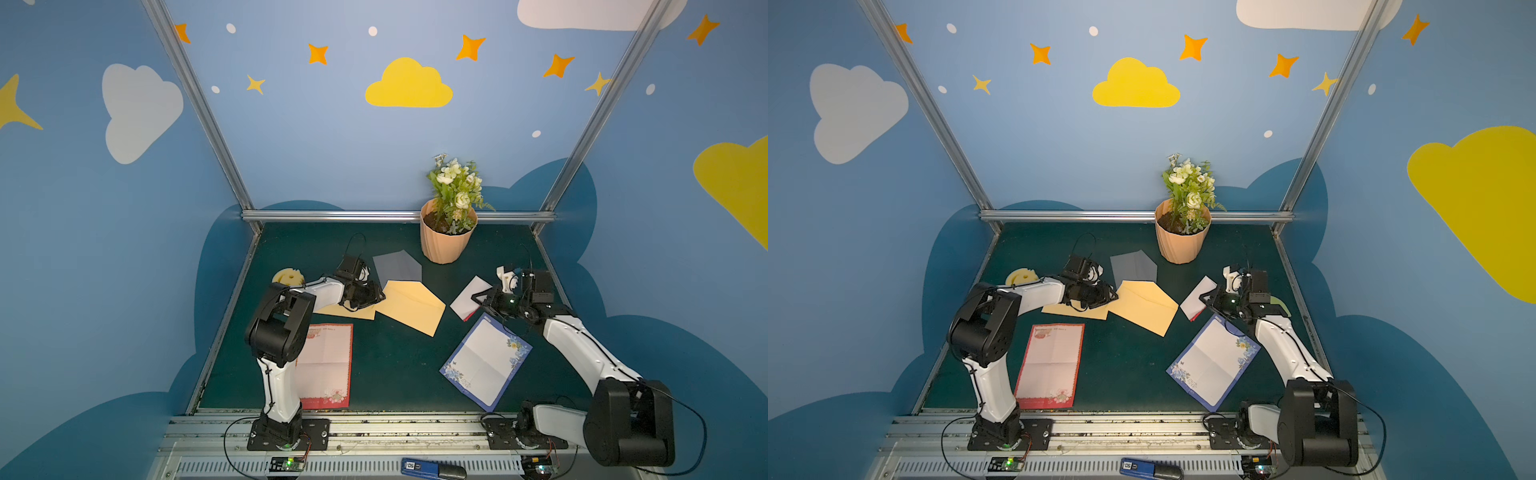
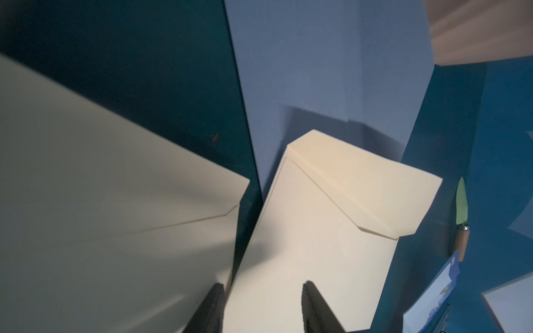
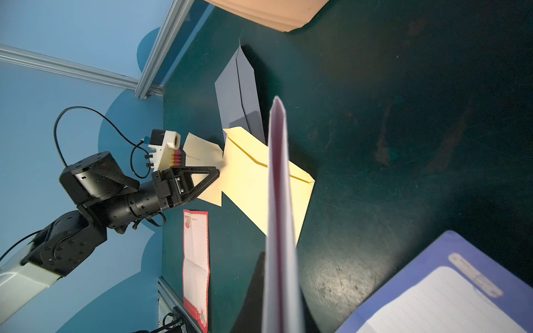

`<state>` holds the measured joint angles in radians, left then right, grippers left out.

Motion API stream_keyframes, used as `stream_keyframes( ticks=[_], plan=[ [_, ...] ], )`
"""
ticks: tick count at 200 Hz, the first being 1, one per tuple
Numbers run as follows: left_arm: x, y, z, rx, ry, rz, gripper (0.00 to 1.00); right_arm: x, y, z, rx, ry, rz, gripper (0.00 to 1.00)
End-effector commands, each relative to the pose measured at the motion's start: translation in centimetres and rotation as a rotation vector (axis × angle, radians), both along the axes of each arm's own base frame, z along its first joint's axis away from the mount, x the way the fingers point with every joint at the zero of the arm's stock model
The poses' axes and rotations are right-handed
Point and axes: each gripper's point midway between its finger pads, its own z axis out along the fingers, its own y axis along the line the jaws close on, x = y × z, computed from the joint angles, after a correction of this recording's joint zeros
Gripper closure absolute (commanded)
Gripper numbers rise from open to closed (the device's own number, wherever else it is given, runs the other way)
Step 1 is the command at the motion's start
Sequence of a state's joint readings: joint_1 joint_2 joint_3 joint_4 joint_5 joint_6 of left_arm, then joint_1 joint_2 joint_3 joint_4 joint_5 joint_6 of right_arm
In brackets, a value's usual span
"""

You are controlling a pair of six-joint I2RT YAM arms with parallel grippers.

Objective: Fold the letter paper in half and place it into the envelope
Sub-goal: Adjust the envelope at the center of the board.

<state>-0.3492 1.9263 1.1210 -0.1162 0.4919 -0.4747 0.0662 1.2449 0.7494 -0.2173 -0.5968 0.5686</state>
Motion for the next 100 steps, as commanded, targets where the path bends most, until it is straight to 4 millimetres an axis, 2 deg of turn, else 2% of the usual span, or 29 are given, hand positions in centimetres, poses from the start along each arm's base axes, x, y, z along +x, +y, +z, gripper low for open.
stream_keyframes(
  ticks=[1,32,64,80,100],
  plan=[
    [-1.1,-1.0,0.6,-0.079,0.029,-0.029,0.61,0.1,0.2,0.3,0.011,-0.017,0.007,0.92],
    [-2.2,-1.7,0.7,-0.141,0.058,-0.024,0.63,0.1,0.2,0.2,0.01,-0.016,0.005,0.92],
    [-5.0,-2.6,0.2,-0.143,0.078,-0.033,0.6,0.3,-0.1,-0.7,-0.023,0.01,-0.004,0.92],
    [-6.5,-3.4,0.5,-0.126,0.075,-0.049,0.59,0.4,0.1,-1.5,-0.035,0.029,-0.001,0.92],
    [-7.8,-4.3,2.0,-0.107,0.038,-0.079,0.55,0.4,0.8,-2.2,-0.065,0.04,0.022,0.92]
  ],
)
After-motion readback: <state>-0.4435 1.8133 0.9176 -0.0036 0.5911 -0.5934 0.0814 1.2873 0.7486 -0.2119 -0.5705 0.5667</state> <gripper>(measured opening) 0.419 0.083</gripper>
